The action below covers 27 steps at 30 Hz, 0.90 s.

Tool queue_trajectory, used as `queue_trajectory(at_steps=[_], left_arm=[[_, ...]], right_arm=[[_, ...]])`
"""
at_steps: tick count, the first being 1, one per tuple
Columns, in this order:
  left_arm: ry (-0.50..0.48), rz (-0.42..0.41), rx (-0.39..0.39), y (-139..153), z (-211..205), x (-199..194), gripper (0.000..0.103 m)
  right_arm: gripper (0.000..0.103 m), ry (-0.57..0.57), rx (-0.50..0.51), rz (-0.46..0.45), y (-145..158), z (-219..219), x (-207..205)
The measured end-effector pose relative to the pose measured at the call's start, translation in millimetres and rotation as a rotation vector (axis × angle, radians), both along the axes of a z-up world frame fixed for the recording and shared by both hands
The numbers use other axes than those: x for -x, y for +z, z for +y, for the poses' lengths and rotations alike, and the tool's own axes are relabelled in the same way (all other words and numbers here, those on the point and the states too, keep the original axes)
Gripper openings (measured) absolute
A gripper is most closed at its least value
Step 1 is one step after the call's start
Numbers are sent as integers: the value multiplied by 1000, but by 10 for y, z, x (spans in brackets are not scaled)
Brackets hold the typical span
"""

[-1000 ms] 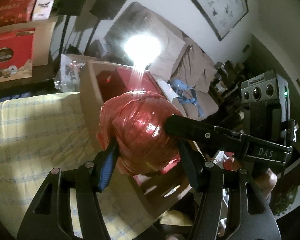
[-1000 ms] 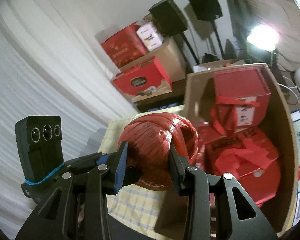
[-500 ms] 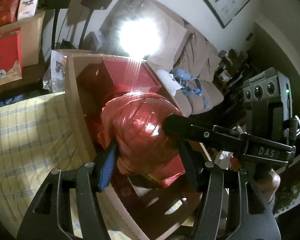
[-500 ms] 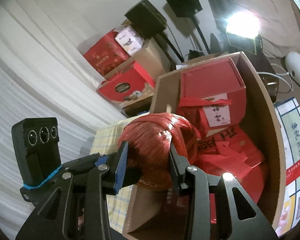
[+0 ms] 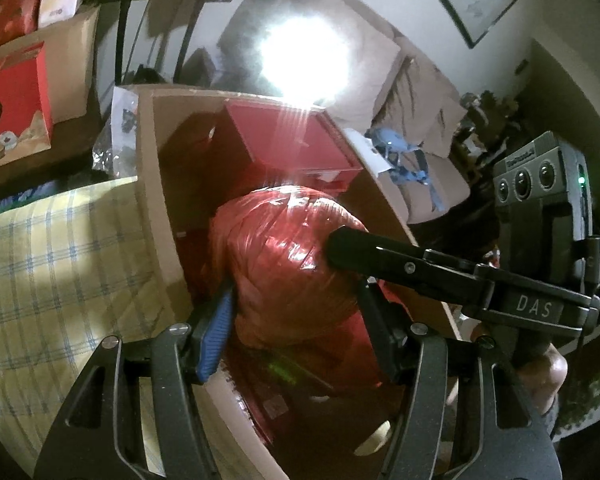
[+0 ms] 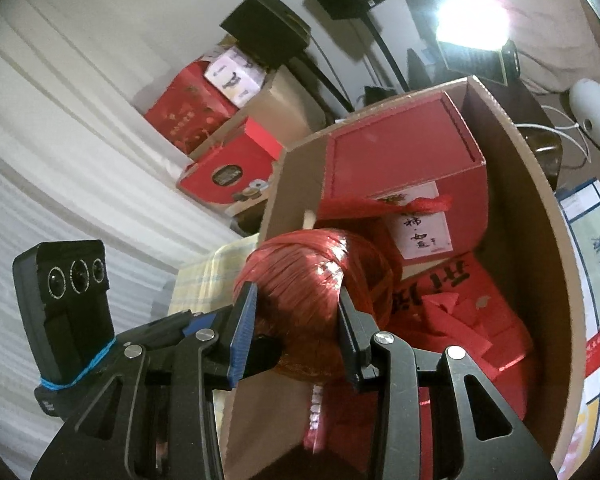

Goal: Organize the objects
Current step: 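Lower the round package into the box and open both grippers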

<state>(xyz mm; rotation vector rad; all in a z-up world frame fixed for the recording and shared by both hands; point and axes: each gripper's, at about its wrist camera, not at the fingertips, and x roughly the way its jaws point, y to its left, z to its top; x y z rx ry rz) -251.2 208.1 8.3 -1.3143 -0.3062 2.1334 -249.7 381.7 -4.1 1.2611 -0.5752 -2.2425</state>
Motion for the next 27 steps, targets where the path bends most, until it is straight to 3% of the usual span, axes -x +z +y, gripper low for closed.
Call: queue_trajectory(at_steps=[7, 12, 18, 27], left_arm=[[12, 14, 35, -28, -32, 56, 59], [13, 29, 21, 38, -110, 23, 63], [3, 50, 34, 107, -142, -80, 65], [42, 99, 67, 175, -344, -309, 83]], right_arm=[[39, -16, -8, -27, -147, -20, 132], [53, -36, -13, -37, -158, -28, 169], [53, -52, -30, -20, -103, 13, 103], [66, -64, -140, 64, 80, -48, -148]])
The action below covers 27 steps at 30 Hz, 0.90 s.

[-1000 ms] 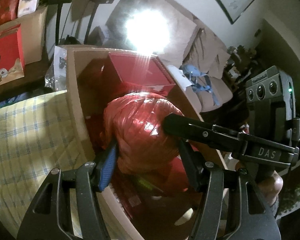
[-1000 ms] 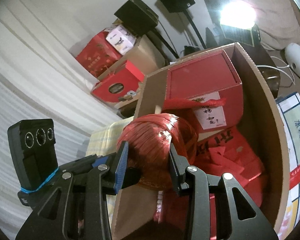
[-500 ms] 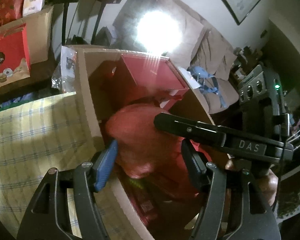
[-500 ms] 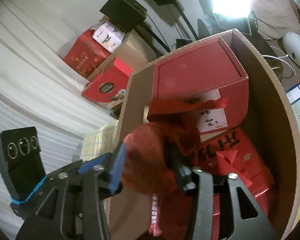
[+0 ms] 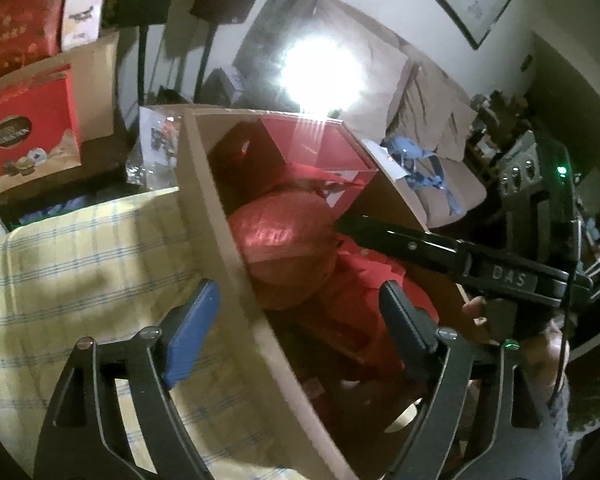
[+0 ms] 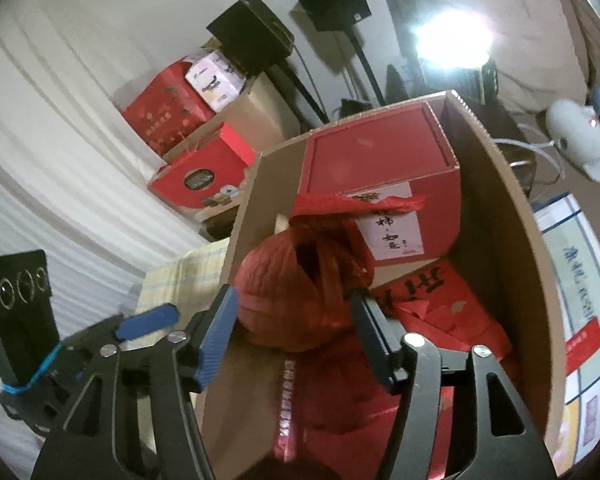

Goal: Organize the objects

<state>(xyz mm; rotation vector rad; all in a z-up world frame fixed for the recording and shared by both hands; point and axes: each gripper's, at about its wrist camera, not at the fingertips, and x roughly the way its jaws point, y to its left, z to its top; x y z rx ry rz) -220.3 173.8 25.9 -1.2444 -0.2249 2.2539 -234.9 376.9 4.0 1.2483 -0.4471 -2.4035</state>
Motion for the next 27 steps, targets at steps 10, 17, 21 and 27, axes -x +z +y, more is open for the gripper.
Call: queue_trajectory(at_steps=[10, 17, 21, 27], left_arm=[[121, 69, 60, 51, -352, -340, 93], [172, 61, 4, -4, -686, -566, 101], [190, 73, 19, -28, -812, -704, 102], [208, 105, 70, -47, -916, -928, 103]], right_arm=[[80, 27, -138, 94, 27, -360, -402], [82, 18, -184, 154, 61, -522, -712], [84, 6, -224, 169, 58, -607, -837], [88, -13, -282, 182, 5, -692, -1026]])
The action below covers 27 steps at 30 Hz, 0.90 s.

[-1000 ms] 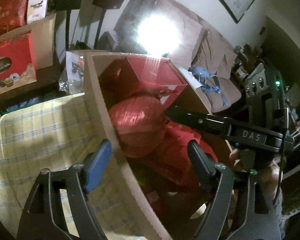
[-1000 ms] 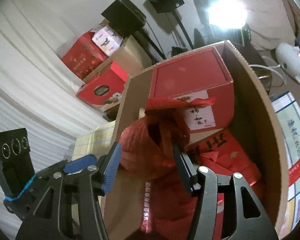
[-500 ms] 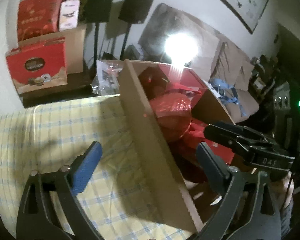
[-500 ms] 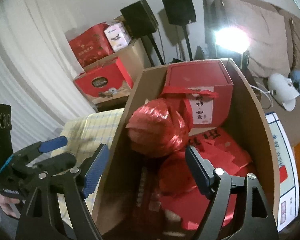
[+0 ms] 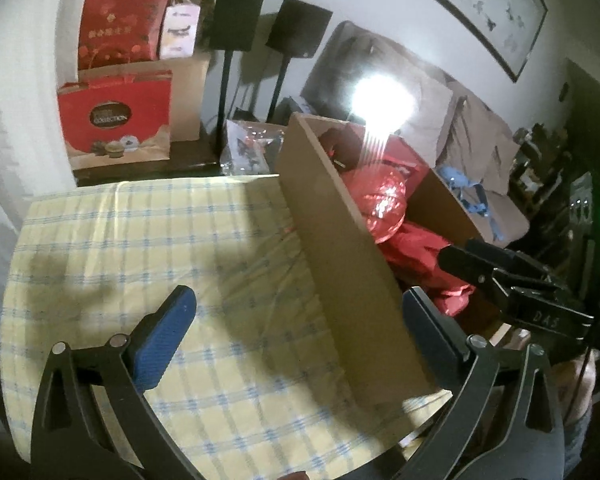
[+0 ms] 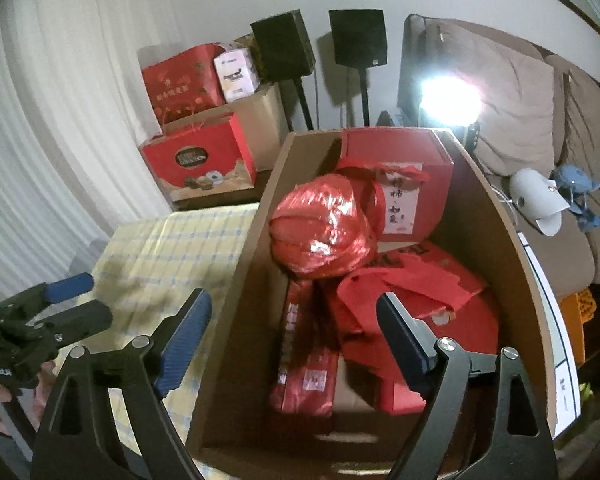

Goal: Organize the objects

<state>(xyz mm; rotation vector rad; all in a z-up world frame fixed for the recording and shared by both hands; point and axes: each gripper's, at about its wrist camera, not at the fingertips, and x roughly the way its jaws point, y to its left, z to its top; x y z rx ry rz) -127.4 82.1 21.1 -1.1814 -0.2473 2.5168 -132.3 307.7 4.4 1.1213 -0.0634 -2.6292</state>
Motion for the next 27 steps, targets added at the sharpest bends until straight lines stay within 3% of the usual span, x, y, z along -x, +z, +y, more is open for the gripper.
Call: queue_trajectory(at_steps=[5, 11, 15, 27], left_arm=[[22, 16, 78, -42, -36, -197, 103], [94, 2, 110, -123, -161, -357, 103], [183, 35, 211, -187, -212, -515, 103], [244, 78, 151, -131, -371, -905, 103]], right_arm=[[102, -23, -27, 9, -62, -41, -171], [102, -42, -73, 60, -30, -84, -442], [102, -58, -100, 89, -7, -118, -621], [102, -133, -139, 111, -135, -84, -988]])
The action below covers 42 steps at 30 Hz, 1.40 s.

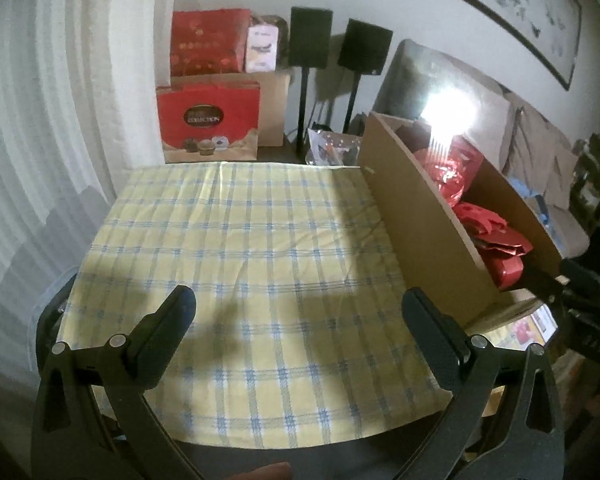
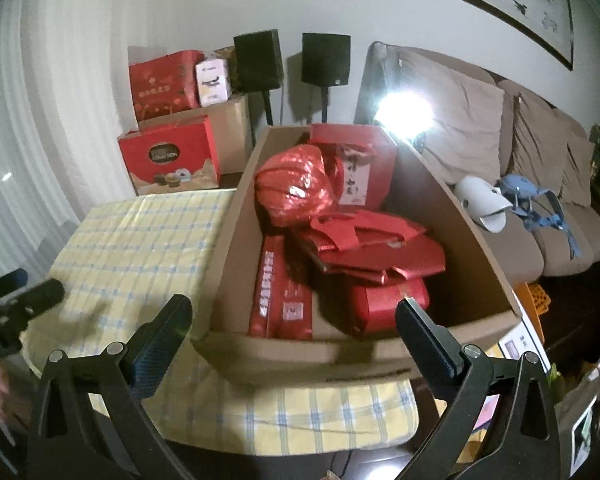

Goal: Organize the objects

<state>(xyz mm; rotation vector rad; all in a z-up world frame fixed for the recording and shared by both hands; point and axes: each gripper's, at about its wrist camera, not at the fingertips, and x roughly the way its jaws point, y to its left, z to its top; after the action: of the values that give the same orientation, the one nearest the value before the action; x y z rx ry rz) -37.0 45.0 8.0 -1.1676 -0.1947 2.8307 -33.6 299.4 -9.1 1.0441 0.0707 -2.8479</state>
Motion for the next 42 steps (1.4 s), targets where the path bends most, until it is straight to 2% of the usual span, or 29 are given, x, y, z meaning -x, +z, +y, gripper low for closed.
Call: queue_trajectory(at_steps=[9, 18, 42], left_arm=[[13, -3, -12, 16, -69, -232, 103], [38, 18, 31, -7, -70, -382, 103], [58, 15, 31, -13, -75, -378, 103]], right_arm=[[102, -26, -3, 6, -58, 39, -194], [102, -29, -4, 15, -69, 44, -342], [102, -41, 0, 19, -67, 37, -363]])
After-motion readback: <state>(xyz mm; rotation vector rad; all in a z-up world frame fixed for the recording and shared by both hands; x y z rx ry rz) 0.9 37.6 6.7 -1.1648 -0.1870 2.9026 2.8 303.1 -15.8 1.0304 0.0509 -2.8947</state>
